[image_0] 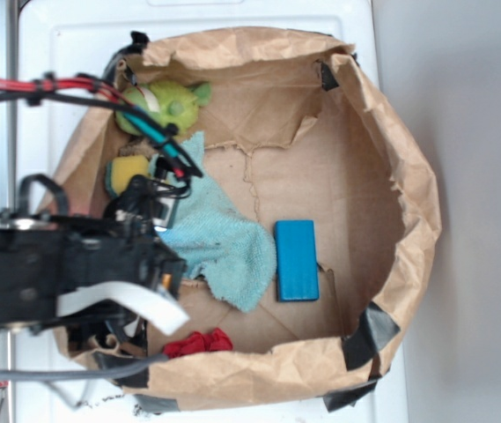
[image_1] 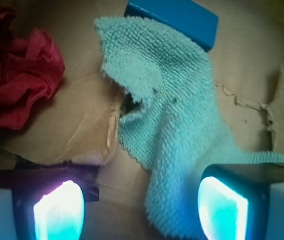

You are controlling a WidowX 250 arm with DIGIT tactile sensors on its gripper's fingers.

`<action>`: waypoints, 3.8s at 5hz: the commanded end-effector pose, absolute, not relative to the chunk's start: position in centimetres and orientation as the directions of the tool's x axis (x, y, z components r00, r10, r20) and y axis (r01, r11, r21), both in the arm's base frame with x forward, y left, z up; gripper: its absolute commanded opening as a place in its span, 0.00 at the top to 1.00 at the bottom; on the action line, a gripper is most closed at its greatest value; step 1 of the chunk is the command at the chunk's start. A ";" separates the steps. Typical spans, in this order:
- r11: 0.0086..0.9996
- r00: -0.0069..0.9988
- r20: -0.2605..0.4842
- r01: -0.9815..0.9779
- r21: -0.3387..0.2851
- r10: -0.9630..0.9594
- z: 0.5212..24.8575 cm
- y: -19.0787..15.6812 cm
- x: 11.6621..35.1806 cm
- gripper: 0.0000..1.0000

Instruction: Grab the blue cloth.

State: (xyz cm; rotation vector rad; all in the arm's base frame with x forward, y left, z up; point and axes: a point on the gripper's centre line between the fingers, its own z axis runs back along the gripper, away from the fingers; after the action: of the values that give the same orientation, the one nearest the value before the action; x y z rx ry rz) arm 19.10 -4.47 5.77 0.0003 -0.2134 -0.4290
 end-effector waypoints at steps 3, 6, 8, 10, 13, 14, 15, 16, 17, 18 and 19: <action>0.898 0.883 0.166 0.437 0.053 -0.439 6.8 -5.3 18.6 0.00; 0.908 0.880 0.223 0.405 0.107 -0.419 3.9 -2.1 25.3 0.00; 0.891 0.859 0.245 0.449 0.063 -0.450 4.0 -1.7 25.4 0.00; 0.910 0.876 0.249 0.395 0.123 -0.414 3.6 -1.3 27.0 0.00; 0.910 0.876 0.252 0.374 0.182 -0.411 2.6 -1.6 26.7 1.00; 0.912 0.880 0.250 0.368 0.182 -0.405 2.5 -1.6 26.7 1.00; 0.917 0.887 0.245 0.356 0.180 -0.392 2.4 -1.5 26.7 1.00; 0.941 0.915 0.226 0.313 0.128 -0.335 3.3 -1.5 25.9 1.00; 0.989 0.969 0.202 0.136 0.054 -0.144 5.8 -1.2 25.5 1.00; 0.998 0.989 0.135 -0.066 -0.012 0.067 7.9 0.3 26.4 1.00; 0.982 0.973 0.133 -0.186 -0.025 0.187 9.5 1.9 26.6 1.00</action>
State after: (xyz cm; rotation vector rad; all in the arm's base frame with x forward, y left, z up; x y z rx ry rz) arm 25.46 1.68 7.74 -0.0135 -0.0659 0.1739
